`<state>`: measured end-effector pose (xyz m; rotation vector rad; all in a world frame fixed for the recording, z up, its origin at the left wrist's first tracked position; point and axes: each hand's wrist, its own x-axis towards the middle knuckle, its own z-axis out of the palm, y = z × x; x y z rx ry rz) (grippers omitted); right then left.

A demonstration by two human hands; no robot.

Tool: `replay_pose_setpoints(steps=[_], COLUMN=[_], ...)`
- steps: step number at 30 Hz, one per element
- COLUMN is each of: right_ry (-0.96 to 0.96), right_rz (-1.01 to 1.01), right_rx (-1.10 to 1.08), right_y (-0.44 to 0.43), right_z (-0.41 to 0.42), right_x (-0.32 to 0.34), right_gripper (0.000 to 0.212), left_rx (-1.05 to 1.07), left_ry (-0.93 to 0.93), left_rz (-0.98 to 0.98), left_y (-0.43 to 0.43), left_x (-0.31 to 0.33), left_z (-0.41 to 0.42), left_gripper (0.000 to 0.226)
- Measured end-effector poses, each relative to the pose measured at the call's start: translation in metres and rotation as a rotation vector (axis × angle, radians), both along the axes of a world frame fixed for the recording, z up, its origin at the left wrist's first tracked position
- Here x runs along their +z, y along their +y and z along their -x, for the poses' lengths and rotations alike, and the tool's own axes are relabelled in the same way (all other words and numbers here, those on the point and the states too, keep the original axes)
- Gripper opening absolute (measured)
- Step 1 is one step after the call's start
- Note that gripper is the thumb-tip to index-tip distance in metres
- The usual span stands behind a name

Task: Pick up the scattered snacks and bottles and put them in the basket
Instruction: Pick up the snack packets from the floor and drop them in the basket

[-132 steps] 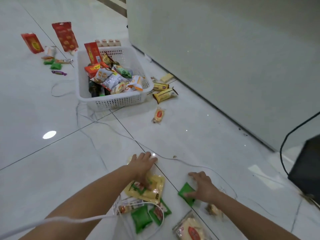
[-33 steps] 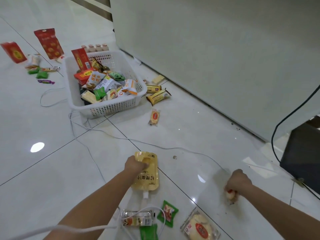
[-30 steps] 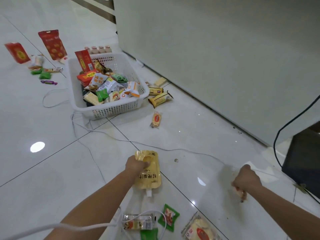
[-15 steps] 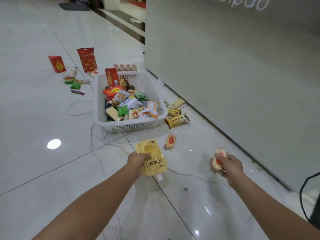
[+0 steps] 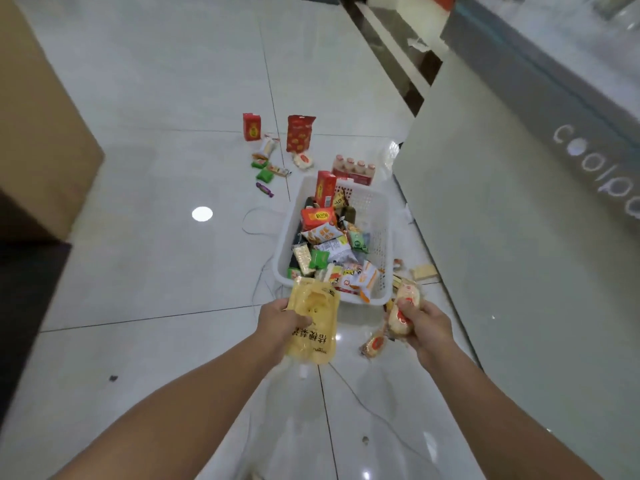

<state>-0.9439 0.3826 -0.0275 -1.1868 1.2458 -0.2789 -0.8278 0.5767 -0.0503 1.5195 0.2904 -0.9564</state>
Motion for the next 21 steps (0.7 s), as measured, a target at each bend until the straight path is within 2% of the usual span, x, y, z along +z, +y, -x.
replay_pose_setpoints(steps=[3,9,12,16,21], right_ry=[0.005,-0.012,-0.023,-0.038,0.027], right_rz=[-0.029,-0.137,-0.203,-0.232,-0.3], right_rx=[-0.005,-0.131,-0.181,-0.21,-0.154], right_y=[0.0,0.01,0.01,-0.003,-0.013], right_z=[-0.014,-0.037,-0.049,-0.071,-0.087], right_x=[0.057,0.172,0.215,0.236,0.209], right_gripper=[0.036,0.02,0.027,0.031,0.038], left_rx=[-0.013,-0.039,-0.072,-0.131,-0.106], left_ry=[-0.007,0.057,0.091,0.102,0.158], left_rz=[-0.008,-0.051,-0.06,-0.04,-0.044], left_y=[0.01,0.029,0.032,0.021,-0.007], left_x=[0.066,0.18,0.221,0.243,0.224], left_z=[-0.013,-0.045,-0.07,-0.11,-0.133], left_gripper=[0.03,0.025,0.019,0.019,0.023])
